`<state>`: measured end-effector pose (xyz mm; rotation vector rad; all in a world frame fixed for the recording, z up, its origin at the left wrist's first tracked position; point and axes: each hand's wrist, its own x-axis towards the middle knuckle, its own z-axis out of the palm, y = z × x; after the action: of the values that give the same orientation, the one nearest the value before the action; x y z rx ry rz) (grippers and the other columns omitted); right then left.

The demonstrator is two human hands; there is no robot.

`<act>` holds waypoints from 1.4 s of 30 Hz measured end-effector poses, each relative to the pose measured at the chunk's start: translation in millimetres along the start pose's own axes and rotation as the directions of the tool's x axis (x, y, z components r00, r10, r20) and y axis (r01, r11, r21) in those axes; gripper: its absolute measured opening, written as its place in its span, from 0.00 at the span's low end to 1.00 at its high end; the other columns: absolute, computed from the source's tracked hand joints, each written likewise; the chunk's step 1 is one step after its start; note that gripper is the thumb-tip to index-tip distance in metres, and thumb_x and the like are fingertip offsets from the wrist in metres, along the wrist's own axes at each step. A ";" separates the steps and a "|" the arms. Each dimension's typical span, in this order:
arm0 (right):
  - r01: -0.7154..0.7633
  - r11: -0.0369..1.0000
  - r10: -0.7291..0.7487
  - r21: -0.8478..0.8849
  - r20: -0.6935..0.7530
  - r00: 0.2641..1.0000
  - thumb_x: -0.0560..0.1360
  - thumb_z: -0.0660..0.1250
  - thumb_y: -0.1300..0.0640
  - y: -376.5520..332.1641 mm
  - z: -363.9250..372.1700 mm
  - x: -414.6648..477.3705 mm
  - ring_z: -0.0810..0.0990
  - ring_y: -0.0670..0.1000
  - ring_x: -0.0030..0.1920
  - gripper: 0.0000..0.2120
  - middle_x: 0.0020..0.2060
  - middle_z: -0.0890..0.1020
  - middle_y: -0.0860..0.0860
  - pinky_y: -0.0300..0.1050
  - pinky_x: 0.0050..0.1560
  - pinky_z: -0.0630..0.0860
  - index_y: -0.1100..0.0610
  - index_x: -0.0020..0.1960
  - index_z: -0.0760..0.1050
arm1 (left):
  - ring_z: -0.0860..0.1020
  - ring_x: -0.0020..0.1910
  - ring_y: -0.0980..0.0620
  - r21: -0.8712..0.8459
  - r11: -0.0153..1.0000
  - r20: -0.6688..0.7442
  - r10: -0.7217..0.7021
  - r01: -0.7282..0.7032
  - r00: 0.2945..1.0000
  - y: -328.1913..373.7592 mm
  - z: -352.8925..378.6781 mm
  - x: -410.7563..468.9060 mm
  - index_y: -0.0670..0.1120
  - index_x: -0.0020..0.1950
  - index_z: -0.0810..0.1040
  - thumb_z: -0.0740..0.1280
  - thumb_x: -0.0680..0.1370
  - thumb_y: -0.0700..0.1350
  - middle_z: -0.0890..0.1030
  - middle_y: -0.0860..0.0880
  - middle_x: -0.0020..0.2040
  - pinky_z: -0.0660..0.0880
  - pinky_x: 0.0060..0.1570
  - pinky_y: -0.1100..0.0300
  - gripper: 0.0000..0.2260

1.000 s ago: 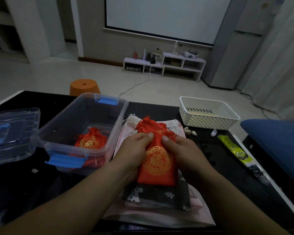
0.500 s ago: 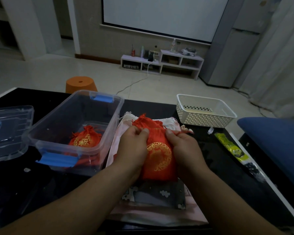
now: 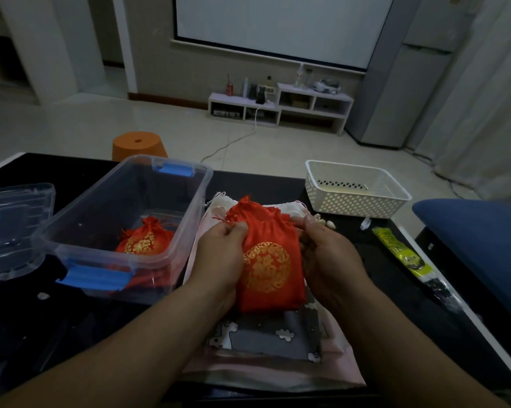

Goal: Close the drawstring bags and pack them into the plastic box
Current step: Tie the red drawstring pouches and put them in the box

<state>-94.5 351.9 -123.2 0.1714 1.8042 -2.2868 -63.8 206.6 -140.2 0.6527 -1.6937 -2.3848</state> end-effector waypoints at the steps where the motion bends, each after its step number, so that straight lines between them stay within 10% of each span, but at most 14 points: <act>1: 0.000 1.000 0.000 0.020 0.000 1.000 0.87 0.58 0.52 -0.5 1.1 -0.5 0.79 0.61 0.50 0.21 0.55 0.83 0.70 0.68 0.65 0.77 0.60 0.51 0.87 | 0.87 0.46 0.42 -0.019 1.000 0.015 -0.011 0.011 1.000 -1.4 1.4 -0.9 0.47 0.53 0.82 0.64 0.85 0.50 0.88 0.42 0.47 0.84 0.47 0.44 0.10; 7: -0.064 0.986 0.067 0.156 -0.014 0.998 0.87 0.57 0.49 -2.9 -7.0 2.6 0.73 0.45 0.31 0.18 0.34 0.79 0.51 0.39 0.36 0.69 0.62 0.56 0.79 | 0.87 0.43 0.46 -0.178 0.978 0.042 -0.105 0.111 0.994 3.5 0.1 3.1 0.47 0.57 0.84 0.67 0.83 0.49 0.88 0.46 0.44 0.84 0.44 0.45 0.09; 11: -0.170 0.952 0.178 0.255 -0.011 0.984 0.87 0.56 0.47 -0.5 -17.7 6.8 0.71 0.44 0.31 0.18 0.33 0.77 0.49 0.35 0.31 0.68 0.60 0.55 0.78 | 0.85 0.31 0.54 -0.207 0.968 0.054 -0.133 0.141 0.990 5.9 -2.4 5.2 0.49 0.50 0.84 0.67 0.83 0.47 0.86 0.51 0.36 0.80 0.30 0.59 0.06; 17: -0.218 0.939 0.244 0.267 -0.068 0.967 0.87 0.56 0.45 -1.0 -25.9 6.9 0.67 0.44 0.29 0.19 0.31 0.71 0.47 0.34 0.27 0.62 0.53 0.42 0.72 | 0.80 0.40 0.53 -0.237 0.959 0.028 -0.151 0.153 0.988 -0.8 -6.0 11.2 0.49 0.43 0.83 0.65 0.83 0.49 0.85 0.50 0.42 0.79 0.44 0.57 0.11; 25: -0.165 0.954 0.223 0.249 -0.228 0.948 0.87 0.58 0.46 -0.5 -43.7 20.4 0.62 0.45 0.28 0.20 0.28 0.68 0.47 0.35 0.25 0.59 0.53 0.39 0.71 | 0.77 0.27 0.56 -0.408 0.895 0.056 -0.171 0.179 0.984 -1.5 -5.1 14.0 0.44 0.52 0.75 0.57 0.88 0.48 0.86 0.45 0.42 0.73 0.24 0.66 0.11; 32: 0.039 0.977 -0.046 -0.211 -0.031 0.998 0.87 0.58 0.46 -14.8 -31.6 3.3 0.70 0.46 0.30 0.21 0.30 0.75 0.49 0.41 0.31 0.66 0.58 0.46 0.78 | 0.74 0.34 0.51 0.120 0.981 0.178 0.130 -0.152 0.975 11.8 0.3 -1.9 0.45 0.53 0.78 0.59 0.87 0.50 0.78 0.51 0.34 0.72 0.38 0.55 0.13; 36: 0.383 0.740 -0.337 -0.553 0.187 0.923 0.86 0.59 0.47 -26.5 -10.8 -8.6 0.76 0.42 0.33 0.21 0.30 0.80 0.44 0.41 0.37 0.71 0.55 0.44 0.83 | 0.77 0.35 0.59 0.401 0.803 0.366 0.300 -0.440 0.881 9.6 6.4 -9.2 0.52 0.57 0.80 0.67 0.84 0.49 0.80 0.53 0.39 0.73 0.38 0.60 0.04; 42: 0.595 0.512 -0.431 -0.620 0.414 0.802 0.85 0.63 0.50 -35.0 2.5 -8.5 0.83 0.41 0.43 0.15 0.39 0.85 0.45 0.38 0.43 0.77 0.51 0.45 0.84 | 0.77 0.31 0.66 0.508 0.671 0.513 0.268 -0.540 0.815 2.3 10.5 -8.2 0.56 0.60 0.79 0.66 0.84 0.46 0.80 0.60 0.35 0.69 0.31 0.73 0.07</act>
<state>-94.8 358.1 -87.6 -0.8330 2.7345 -1.5208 -61.3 217.8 -133.0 -0.2131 -2.5266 -1.6533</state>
